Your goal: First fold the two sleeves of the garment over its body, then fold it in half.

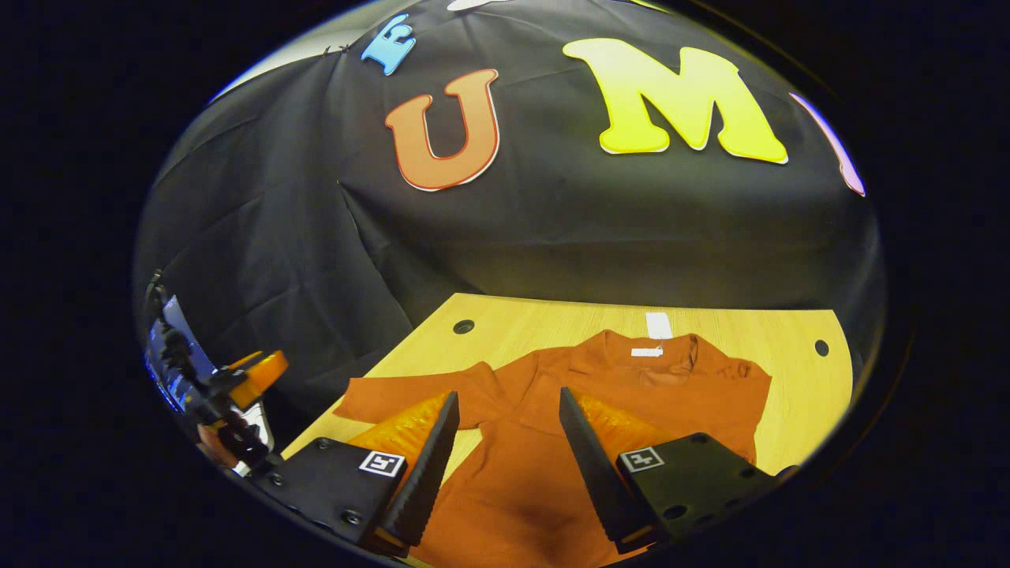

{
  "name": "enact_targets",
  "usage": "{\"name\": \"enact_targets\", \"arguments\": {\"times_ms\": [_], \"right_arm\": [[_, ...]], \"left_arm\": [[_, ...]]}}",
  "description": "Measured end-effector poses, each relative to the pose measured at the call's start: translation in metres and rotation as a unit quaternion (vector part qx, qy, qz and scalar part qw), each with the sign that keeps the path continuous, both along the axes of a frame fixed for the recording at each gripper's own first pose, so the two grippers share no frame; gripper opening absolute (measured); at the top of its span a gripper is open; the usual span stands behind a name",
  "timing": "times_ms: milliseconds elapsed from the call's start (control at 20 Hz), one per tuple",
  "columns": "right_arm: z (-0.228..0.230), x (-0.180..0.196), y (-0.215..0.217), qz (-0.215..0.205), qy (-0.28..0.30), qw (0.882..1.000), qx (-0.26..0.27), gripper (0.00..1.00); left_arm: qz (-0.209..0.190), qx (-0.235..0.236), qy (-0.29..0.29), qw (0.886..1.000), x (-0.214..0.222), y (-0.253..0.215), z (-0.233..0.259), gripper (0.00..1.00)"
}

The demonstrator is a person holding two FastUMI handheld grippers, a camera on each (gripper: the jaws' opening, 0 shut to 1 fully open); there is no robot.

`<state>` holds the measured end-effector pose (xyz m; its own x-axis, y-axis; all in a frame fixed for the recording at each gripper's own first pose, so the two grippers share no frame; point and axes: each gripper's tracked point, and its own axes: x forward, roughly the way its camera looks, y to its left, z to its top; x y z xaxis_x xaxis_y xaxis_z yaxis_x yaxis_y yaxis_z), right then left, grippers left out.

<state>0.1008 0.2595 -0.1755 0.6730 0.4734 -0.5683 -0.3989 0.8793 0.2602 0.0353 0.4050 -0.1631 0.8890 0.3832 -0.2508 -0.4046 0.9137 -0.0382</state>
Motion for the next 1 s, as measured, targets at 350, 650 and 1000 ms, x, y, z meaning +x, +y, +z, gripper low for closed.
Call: {"name": "enact_targets", "arguments": {"times_ms": [350,650,1000], "right_arm": [[0.053,-0.025,-0.051,-0.024,-0.029,0.999,-0.019,0.83],[0.068,-0.015,-0.096,-0.079,-0.036,0.996,-0.037,0.83],[0.062,-0.014,-0.118,-0.115,-0.005,0.993,-0.016,0.83]], "left_arm": [[-0.071,-0.135,0.105,0.983,0.061,0.067,-0.117,0.97],[-0.093,-0.242,0.159,0.953,0.092,0.092,-0.192,0.99],[-0.076,-0.284,0.186,0.938,0.104,0.097,-0.213,0.71]]}}
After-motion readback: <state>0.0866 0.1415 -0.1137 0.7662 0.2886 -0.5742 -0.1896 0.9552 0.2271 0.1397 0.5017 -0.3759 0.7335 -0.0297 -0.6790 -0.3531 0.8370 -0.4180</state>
